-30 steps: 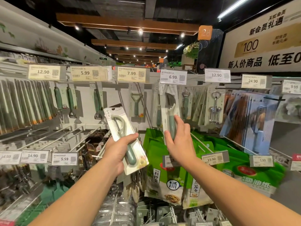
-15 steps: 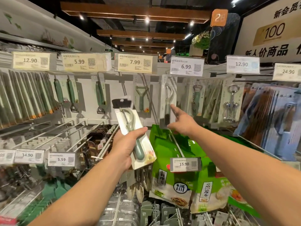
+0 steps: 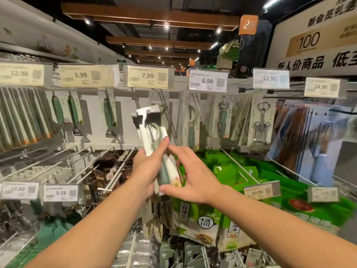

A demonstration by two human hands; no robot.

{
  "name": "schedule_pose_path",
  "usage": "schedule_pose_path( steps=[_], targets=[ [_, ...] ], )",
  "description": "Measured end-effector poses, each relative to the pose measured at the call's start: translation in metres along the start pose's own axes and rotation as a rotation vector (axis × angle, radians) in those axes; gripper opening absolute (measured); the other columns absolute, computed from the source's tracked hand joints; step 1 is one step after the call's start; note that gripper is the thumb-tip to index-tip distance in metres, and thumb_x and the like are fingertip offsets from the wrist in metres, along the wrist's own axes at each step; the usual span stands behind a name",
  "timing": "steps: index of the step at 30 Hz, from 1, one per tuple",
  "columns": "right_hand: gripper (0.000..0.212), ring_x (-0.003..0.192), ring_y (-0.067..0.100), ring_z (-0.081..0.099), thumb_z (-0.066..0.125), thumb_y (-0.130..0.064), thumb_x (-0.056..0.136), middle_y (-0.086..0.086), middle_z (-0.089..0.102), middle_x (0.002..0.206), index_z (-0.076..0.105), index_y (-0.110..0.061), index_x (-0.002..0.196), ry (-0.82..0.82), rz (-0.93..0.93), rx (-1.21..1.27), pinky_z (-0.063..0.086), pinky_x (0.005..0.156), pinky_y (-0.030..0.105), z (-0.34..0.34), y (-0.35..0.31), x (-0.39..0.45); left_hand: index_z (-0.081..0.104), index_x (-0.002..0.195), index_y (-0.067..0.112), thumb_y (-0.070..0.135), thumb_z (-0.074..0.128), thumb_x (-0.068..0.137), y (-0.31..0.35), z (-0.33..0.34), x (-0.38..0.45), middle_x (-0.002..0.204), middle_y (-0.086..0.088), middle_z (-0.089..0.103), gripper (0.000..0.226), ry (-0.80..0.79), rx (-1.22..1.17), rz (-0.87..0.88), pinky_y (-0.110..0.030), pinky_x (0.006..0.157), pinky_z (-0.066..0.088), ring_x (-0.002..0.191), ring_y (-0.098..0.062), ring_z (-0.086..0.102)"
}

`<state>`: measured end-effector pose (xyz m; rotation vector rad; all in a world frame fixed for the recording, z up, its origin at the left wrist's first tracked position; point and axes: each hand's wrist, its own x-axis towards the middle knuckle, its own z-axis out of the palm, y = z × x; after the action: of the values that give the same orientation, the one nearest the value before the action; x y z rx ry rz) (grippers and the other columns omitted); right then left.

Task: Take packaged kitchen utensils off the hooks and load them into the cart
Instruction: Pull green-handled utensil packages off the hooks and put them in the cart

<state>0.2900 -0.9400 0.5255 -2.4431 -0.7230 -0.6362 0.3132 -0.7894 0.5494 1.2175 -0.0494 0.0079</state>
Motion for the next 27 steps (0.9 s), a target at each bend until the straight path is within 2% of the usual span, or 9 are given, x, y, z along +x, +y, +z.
schedule_pose_path(
  steps=[2,4,7,11,14,17,20,22,27],
  targets=[
    [0.096,0.13,0.009,0.046,0.073,-0.066,0.074,-0.008,0.04,0.145,0.034,-0.031,0.154,0.054,0.016,-0.018,0.048,0.107,0.036,0.003,-0.012,-0.002,0.073,0.117,0.024,0.054,0.086,0.079,0.004,0.0,-0.009,0.1,-0.002,0.082,0.051,0.031,0.01,0.027,-0.046,0.09,0.063,0.092,-0.024,0.08],
    [0.087,0.126,0.013,0.051,0.072,-0.059,0.076,-0.006,0.04,0.143,0.038,-0.03,0.151,0.098,0.034,-0.069,0.052,0.102,0.04,0.004,-0.025,-0.004,0.072,0.116,0.026,0.062,0.085,0.075,0.008,-0.001,-0.018,0.099,-0.001,0.082,0.056,0.054,0.036,0.038,-0.045,0.09,0.063,0.093,-0.024,0.079],
    [0.077,0.115,0.017,0.056,0.065,-0.041,0.081,-0.005,0.044,0.137,0.039,-0.027,0.152,0.155,0.077,-0.065,0.055,0.094,0.041,0.009,-0.04,-0.007,0.073,0.113,0.025,0.06,0.078,0.085,0.014,-0.002,-0.03,0.095,0.001,0.082,0.045,0.043,0.055,0.045,-0.039,0.087,0.062,0.092,-0.02,0.079],
    [0.07,0.108,0.02,0.056,0.057,-0.032,0.088,-0.002,0.041,0.134,0.031,-0.028,0.153,0.193,0.205,-0.036,0.054,0.093,0.042,0.012,-0.057,-0.009,0.071,0.125,0.022,0.069,0.068,0.089,0.017,-0.006,-0.046,0.108,-0.006,0.081,0.06,0.016,0.012,-0.005,-0.046,0.097,0.059,0.101,-0.027,0.079],
    [0.068,0.105,0.021,0.056,0.053,-0.032,0.093,0.0,0.036,0.135,0.024,-0.029,0.154,0.208,0.288,-0.049,0.053,0.091,0.042,0.009,-0.061,-0.015,0.075,0.122,0.014,0.061,0.048,0.104,0.023,-0.011,-0.058,0.107,-0.015,0.08,0.057,-0.01,-0.034,-0.086,-0.04,0.081,0.062,0.094,-0.03,0.08],
    [0.067,0.107,0.022,0.054,0.054,-0.027,0.093,0.0,0.032,0.135,0.024,-0.026,0.154,0.248,0.347,-0.046,0.051,0.09,0.041,0.003,-0.055,-0.025,0.073,0.107,0.006,0.039,0.042,0.109,0.028,-0.019,-0.067,0.084,-0.015,0.08,0.045,0.0,0.01,-0.145,-0.03,0.055,0.059,0.065,-0.026,0.077],
    [0.067,0.102,0.022,0.053,0.054,-0.025,0.095,0.001,0.031,0.136,0.024,-0.023,0.155,0.286,0.377,-0.071,0.047,0.082,0.036,-0.007,-0.048,-0.038,0.063,0.12,0.006,0.018,0.054,0.102,0.03,-0.027,-0.067,0.098,-0.02,0.074,0.024,0.088,0.097,-0.142,-0.037,0.067,0.057,0.076,-0.031,0.072],
    [0.068,0.096,0.021,0.053,0.055,-0.025,0.096,-0.001,0.03,0.134,0.023,-0.023,0.156,0.317,0.394,-0.078,0.047,0.079,0.035,-0.013,-0.044,-0.046,0.061,0.119,0.01,0.017,0.056,0.102,0.03,-0.03,-0.065,0.111,-0.022,0.071,0.02,0.121,0.119,-0.135,-0.043,0.078,0.057,0.09,-0.035,0.07],
    [0.07,0.093,0.015,0.048,0.056,-0.022,0.096,-0.003,0.029,0.13,0.021,-0.025,0.156,0.383,0.428,-0.035,0.046,0.085,0.033,-0.024,-0.04,-0.054,0.06,0.125,0.009,0.017,0.057,0.101,0.029,-0.033,-0.065,0.11,-0.022,0.072,0.026,0.109,0.123,-0.135,-0.052,0.094,0.058,0.099,-0.039,0.072]
  ],
)
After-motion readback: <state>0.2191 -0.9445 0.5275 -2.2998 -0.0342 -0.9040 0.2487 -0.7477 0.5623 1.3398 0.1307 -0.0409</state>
